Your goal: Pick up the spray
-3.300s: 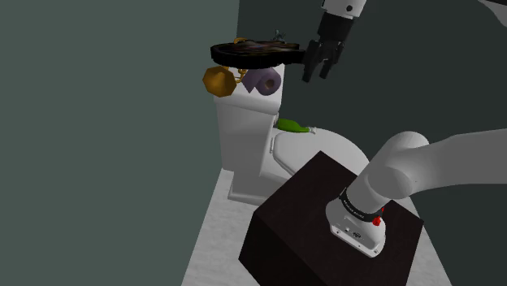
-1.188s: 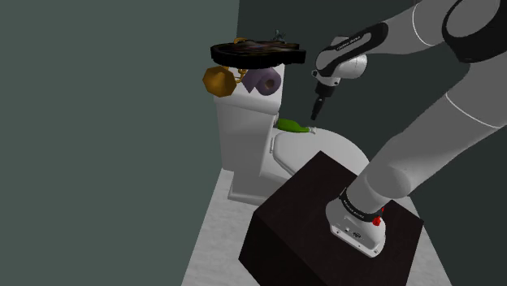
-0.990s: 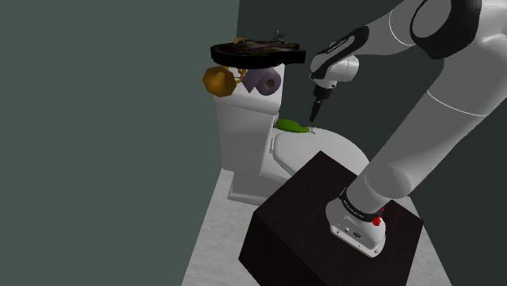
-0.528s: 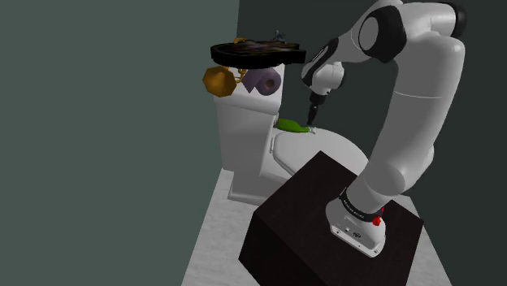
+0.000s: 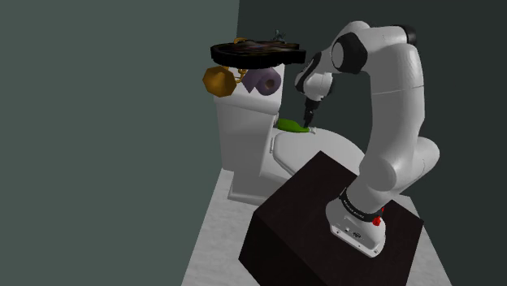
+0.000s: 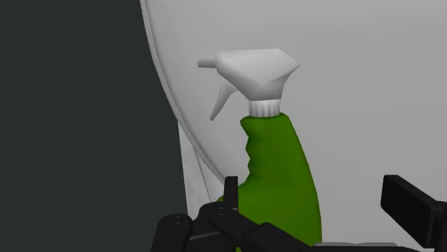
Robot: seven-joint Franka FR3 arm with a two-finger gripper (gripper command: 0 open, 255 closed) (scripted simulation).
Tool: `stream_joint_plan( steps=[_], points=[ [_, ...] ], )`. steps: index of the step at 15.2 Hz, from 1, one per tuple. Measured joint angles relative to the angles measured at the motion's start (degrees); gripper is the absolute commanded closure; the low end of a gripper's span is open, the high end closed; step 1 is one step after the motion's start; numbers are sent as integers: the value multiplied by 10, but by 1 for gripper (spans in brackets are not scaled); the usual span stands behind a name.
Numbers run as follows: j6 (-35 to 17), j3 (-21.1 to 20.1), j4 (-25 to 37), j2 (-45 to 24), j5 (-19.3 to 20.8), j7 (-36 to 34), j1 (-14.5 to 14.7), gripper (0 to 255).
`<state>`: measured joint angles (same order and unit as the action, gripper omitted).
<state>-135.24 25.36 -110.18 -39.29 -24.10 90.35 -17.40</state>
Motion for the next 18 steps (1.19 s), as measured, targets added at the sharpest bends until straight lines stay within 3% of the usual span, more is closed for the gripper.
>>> stream_joint_plan(
  steps=[8, 9, 18],
  points=[
    [-27, -23, 26, -53, -20, 15, -18, 0],
    [-28, -24, 26, -54, -21, 15, -19, 255],
    [-29, -24, 27, -56, -21, 15, -19, 255]
  ],
)
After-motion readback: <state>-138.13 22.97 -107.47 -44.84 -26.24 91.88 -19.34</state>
